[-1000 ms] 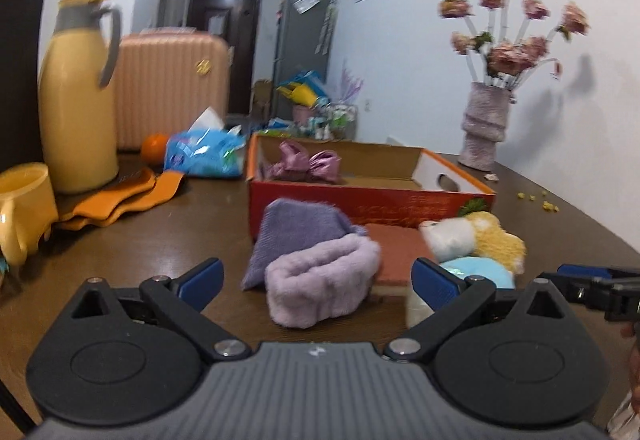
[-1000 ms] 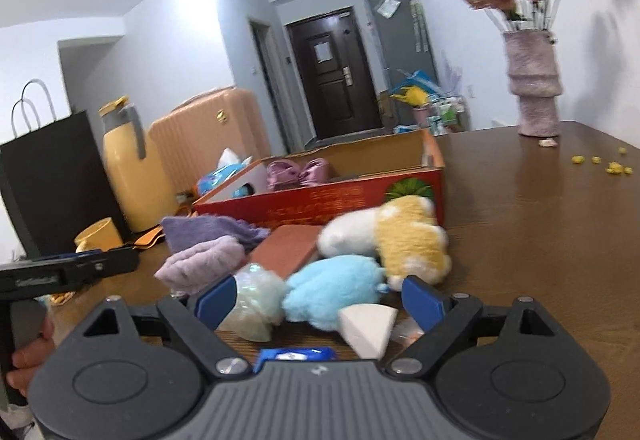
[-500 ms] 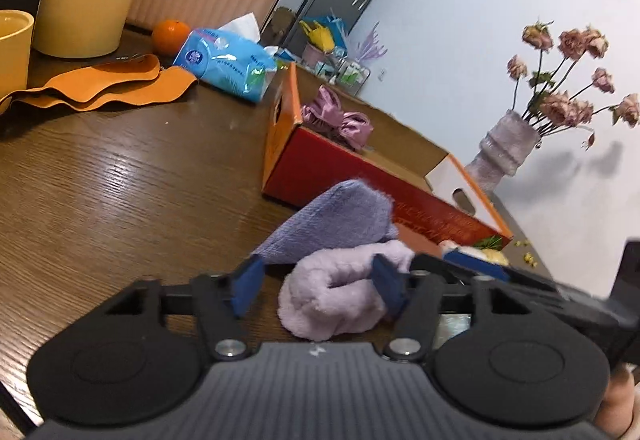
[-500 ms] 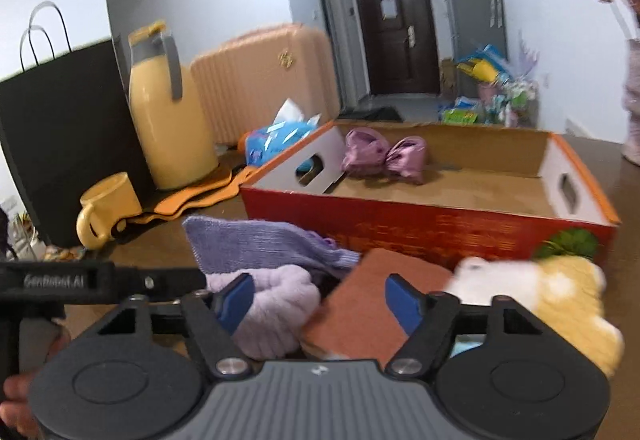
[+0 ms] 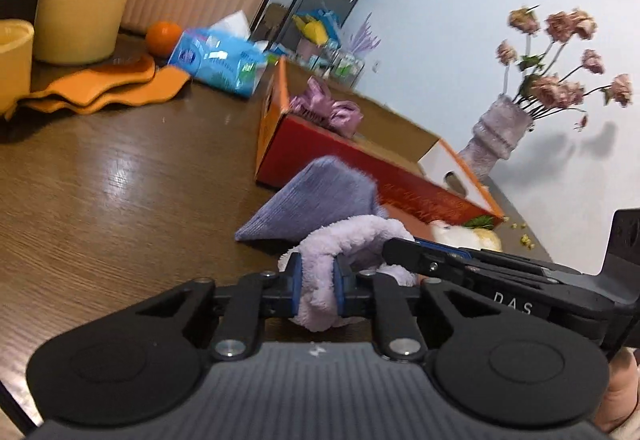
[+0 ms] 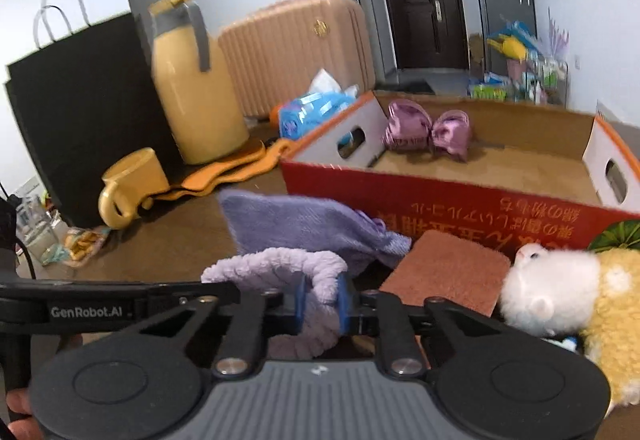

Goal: Organize soft objects
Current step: 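Carry the lavender band into the cardboard box and open both grippers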

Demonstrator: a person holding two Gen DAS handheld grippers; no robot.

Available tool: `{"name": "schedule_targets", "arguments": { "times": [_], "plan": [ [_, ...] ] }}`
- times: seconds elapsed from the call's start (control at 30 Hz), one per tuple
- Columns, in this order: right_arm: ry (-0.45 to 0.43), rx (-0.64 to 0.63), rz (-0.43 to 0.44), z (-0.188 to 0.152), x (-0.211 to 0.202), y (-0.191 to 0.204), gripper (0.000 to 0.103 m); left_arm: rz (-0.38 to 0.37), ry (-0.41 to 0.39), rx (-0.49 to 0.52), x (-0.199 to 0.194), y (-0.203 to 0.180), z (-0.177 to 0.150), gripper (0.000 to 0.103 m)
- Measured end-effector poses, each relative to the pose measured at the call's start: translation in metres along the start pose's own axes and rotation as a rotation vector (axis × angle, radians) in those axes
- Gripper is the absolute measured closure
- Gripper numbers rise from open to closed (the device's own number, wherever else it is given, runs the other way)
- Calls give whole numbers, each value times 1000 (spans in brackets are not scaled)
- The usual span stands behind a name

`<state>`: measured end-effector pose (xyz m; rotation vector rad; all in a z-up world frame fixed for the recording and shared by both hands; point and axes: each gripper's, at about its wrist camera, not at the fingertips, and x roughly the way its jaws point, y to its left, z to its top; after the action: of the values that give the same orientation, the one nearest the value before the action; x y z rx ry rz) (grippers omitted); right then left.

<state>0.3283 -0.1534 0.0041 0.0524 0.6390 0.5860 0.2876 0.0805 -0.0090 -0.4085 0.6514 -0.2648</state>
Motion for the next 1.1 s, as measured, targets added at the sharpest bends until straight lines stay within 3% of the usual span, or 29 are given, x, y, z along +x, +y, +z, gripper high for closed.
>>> {"name": "schedule_targets", "arguments": {
  "times": [0.33,0.67,0.87,1.1],
  "plan": [
    [-170,-14,-51,-21,-102,22,88,-65,-100,114,-63,-59,-10,87],
    [-263,49,-82,-38,-150,5,88,-96,-120,208,-69,-104,-14,87],
    [-281,63,-119,-16,-145,-31,88,-103,-74,286,-28,-138,22,87],
    [-212,120,-136,74,-99,-128,88,-98,31,329,84,-177,113,87]
  ]
}}
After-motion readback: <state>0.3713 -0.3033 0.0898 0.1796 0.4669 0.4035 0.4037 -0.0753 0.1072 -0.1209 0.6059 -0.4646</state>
